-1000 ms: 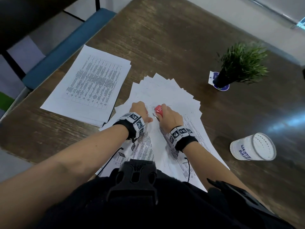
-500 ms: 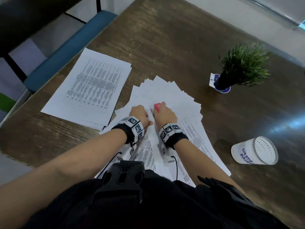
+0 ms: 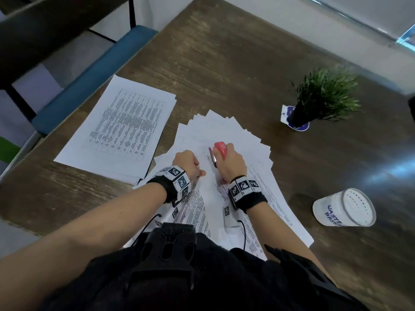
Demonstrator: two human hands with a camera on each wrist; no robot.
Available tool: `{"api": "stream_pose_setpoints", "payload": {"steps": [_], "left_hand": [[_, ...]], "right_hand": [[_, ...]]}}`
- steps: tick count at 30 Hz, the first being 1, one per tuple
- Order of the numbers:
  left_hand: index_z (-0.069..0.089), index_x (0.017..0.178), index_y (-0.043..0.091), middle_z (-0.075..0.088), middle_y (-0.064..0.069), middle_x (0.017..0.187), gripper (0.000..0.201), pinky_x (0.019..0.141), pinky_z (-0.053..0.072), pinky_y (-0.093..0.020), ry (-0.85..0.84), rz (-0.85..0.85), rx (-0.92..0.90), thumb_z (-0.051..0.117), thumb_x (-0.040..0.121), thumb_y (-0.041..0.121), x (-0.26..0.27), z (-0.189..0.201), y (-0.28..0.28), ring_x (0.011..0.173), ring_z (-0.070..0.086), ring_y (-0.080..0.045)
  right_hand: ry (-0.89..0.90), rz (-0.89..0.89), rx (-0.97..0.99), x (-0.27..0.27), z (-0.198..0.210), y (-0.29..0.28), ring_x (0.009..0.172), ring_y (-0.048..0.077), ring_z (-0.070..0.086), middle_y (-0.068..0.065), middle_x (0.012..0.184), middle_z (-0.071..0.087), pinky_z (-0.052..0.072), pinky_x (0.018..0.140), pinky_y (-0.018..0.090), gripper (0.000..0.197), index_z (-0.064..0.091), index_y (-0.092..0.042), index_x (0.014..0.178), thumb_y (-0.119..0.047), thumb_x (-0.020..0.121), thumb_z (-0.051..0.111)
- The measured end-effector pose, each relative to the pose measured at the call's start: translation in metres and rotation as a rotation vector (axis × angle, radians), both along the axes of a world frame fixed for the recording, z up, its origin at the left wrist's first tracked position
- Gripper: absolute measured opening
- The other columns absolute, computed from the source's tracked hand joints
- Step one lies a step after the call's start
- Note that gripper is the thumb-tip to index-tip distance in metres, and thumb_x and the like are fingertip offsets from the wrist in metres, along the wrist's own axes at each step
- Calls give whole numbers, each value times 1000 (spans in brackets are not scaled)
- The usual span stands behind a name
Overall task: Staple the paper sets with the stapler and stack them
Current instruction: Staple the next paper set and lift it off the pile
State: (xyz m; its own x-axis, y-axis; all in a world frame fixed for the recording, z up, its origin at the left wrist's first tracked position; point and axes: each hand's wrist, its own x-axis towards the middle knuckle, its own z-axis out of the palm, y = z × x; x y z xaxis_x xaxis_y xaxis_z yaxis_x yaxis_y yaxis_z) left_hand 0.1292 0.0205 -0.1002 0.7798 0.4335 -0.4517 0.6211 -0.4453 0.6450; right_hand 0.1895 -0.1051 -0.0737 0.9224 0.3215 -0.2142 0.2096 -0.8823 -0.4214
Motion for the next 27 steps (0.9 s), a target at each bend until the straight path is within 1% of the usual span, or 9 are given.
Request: {"api": "stream_pose_setpoints", "payload": {"steps": [6, 8, 10, 13, 16, 18, 21, 24, 27], "left_hand": [[60, 102, 11, 68, -10, 105, 35, 89, 51, -35, 4, -117, 51, 80, 78, 27, -1, 3, -1, 101, 63, -25], [59, 108, 9, 64, -8, 109, 30, 88, 50, -35, -103, -110, 72, 70, 87, 28, 1, 10, -4, 100, 61, -24], [61, 109, 9, 63, -7, 108, 24, 88, 51, -36, -299, -62, 81, 56, 96, 29, 2, 24, -12, 98, 62, -22], [58, 118, 9, 65, -4, 106, 32, 82, 49, -25, -453, -89, -83, 53, 98, 33, -1, 51, -29, 90, 63, -16], [52, 126, 15, 64, 3, 103, 52, 74, 45, -15, -348, -210, -183, 73, 84, 37, -5, 59, -41, 85, 63, -8], [54, 120, 16, 64, 7, 96, 56, 65, 41, -9, -285, -252, -131, 82, 74, 32, -3, 51, -46, 76, 60, 1], [63, 107, 14, 70, 3, 91, 47, 63, 43, -13, -217, -238, -102, 86, 68, 26, 0, 45, -52, 75, 62, -6], [69, 81, 19, 70, 1, 78, 22, 55, 44, -13, -96, -269, -107, 85, 66, 24, 0, 49, -59, 68, 61, -8], [67, 62, 19, 68, 0, 64, 17, 48, 43, -12, -27, -271, -152, 84, 65, 17, 2, 49, -65, 56, 60, -7]], "right_hand": [[-63, -49, 215, -2, 30, -16, 88, 29, 56, 12, 101, 65, 42, 79, 36, 47, 55, -10, 106, -44, 104, 23], [-118, -59, 246, -1, 35, -23, 91, 34, 58, 14, 99, 66, 45, 81, 39, 48, 57, -9, 102, -40, 105, 22], [-148, -71, 257, -1, 37, -30, 93, 35, 59, 14, 99, 67, 42, 80, 38, 49, 58, -9, 100, -39, 105, 20], [-159, -93, 252, -4, 35, -41, 92, 34, 60, 15, 98, 68, 39, 76, 36, 50, 59, -10, 94, -38, 105, 19], [-151, -118, 256, -9, 33, -49, 85, 33, 60, 15, 90, 68, 35, 71, 33, 47, 52, -14, 80, -37, 106, 20], [-152, -86, 221, -12, 34, -53, 82, 32, 58, 16, 92, 68, 32, 70, 32, 42, 46, -16, 80, -34, 106, 19], [-134, -50, 194, -19, 34, -59, 88, 33, 59, 17, 97, 68, 33, 72, 32, 45, 54, -13, 85, -34, 106, 20], [-110, -68, 212, -29, 34, -66, 93, 34, 59, 19, 98, 69, 33, 73, 34, 55, 65, -4, 89, -36, 106, 23], [-92, -72, 216, -37, 33, -74, 92, 35, 58, 20, 96, 68, 29, 70, 31, 54, 64, -2, 86, -35, 106, 25]]}}
